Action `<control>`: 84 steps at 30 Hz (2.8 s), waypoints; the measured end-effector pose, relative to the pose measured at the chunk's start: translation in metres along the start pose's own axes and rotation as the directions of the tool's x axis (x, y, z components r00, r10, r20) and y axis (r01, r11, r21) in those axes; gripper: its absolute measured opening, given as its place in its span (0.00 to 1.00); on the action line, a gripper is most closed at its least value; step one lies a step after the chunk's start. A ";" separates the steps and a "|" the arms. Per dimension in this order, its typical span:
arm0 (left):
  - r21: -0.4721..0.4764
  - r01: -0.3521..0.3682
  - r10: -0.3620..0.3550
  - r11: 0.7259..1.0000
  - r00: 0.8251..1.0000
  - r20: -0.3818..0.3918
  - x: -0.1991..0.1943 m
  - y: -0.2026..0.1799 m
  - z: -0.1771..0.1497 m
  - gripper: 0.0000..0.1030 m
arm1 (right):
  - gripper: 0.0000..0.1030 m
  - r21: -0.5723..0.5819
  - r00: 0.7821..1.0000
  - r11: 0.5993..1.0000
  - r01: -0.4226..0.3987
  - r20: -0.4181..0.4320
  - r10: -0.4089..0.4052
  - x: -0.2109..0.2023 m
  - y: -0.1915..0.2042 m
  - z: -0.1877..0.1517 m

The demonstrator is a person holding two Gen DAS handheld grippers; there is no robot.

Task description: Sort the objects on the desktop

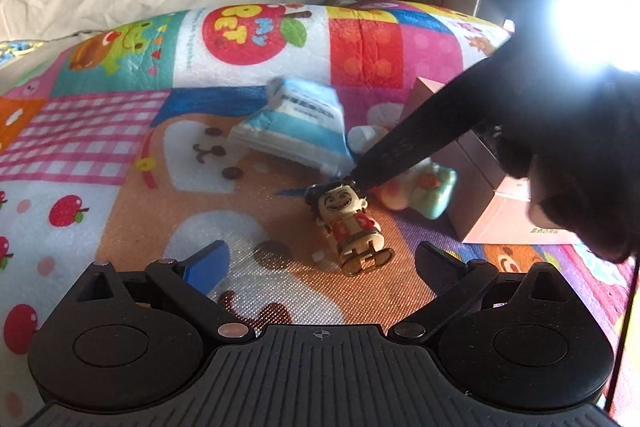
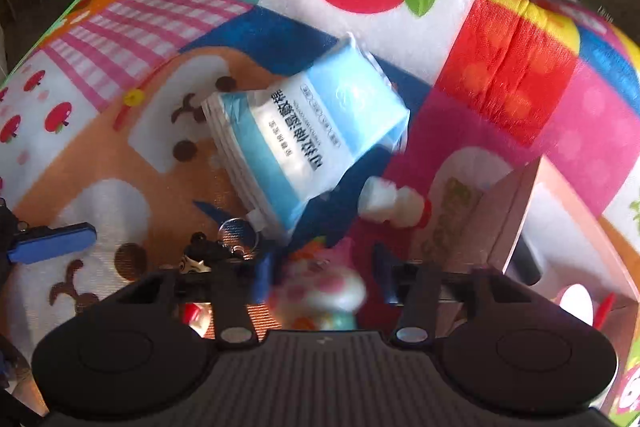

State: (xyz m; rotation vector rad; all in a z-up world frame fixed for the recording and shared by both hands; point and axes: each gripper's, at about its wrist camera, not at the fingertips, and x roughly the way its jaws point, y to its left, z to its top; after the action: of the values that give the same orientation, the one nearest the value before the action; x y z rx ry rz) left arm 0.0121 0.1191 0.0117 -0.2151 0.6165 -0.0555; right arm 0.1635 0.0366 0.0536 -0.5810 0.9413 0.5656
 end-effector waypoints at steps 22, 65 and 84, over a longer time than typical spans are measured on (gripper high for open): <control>0.078 -0.044 0.043 0.996 0.999 0.010 0.000 -0.021 0.008 0.98 | 0.76 0.216 0.949 0.975 0.059 0.291 -0.122 -0.108 -0.056 -0.209; 0.098 0.054 -0.052 0.994 0.998 -0.028 0.076 -0.052 0.067 0.49 | 1.00 0.624 0.909 0.766 -0.151 0.393 -0.141 -0.108 -0.090 -0.307; 0.170 0.052 -0.048 0.984 0.998 -0.029 0.134 -0.047 0.084 0.51 | 1.00 0.634 0.927 0.764 -0.121 0.347 -0.141 -0.102 -0.090 -0.302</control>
State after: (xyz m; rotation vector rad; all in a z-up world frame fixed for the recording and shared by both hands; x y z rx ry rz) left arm 0.1709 0.0735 0.0125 -0.0639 0.6278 -0.1588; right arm 0.0027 -0.2513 0.0198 0.1582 0.6972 0.2857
